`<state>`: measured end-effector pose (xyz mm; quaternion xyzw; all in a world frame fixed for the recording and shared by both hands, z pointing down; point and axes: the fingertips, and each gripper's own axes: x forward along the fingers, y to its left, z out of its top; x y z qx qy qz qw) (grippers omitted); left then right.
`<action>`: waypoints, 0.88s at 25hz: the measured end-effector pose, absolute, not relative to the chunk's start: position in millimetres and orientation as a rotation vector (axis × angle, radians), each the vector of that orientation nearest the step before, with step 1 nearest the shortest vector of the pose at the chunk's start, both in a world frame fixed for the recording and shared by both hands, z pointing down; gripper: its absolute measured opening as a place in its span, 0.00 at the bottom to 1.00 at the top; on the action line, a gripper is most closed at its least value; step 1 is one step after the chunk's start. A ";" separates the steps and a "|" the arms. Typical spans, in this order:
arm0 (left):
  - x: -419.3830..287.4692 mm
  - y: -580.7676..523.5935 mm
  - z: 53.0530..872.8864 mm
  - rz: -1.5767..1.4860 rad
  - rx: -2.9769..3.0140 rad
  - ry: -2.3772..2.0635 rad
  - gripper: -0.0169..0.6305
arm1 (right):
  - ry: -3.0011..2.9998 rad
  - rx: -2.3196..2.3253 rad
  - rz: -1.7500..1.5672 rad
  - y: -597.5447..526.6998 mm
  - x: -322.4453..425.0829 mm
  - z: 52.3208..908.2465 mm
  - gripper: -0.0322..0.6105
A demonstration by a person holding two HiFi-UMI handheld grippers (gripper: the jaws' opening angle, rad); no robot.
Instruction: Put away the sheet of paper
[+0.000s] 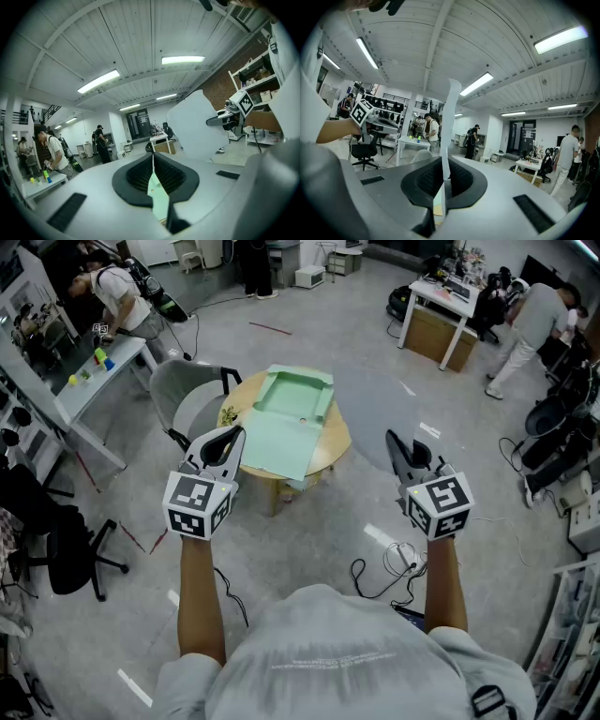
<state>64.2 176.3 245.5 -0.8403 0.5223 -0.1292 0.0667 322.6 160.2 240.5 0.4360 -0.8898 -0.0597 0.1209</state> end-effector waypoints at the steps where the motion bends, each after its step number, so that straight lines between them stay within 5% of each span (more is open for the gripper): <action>1: 66.5 173.2 245.8 -0.391 -2.535 1.576 0.07 | -2.599 1.270 -0.175 156.9 324.3 240.2 0.09; 22: 107.1 174.8 273.7 -0.482 -2.541 1.688 0.07 | -2.635 1.232 -0.150 132.9 373.7 262.7 0.09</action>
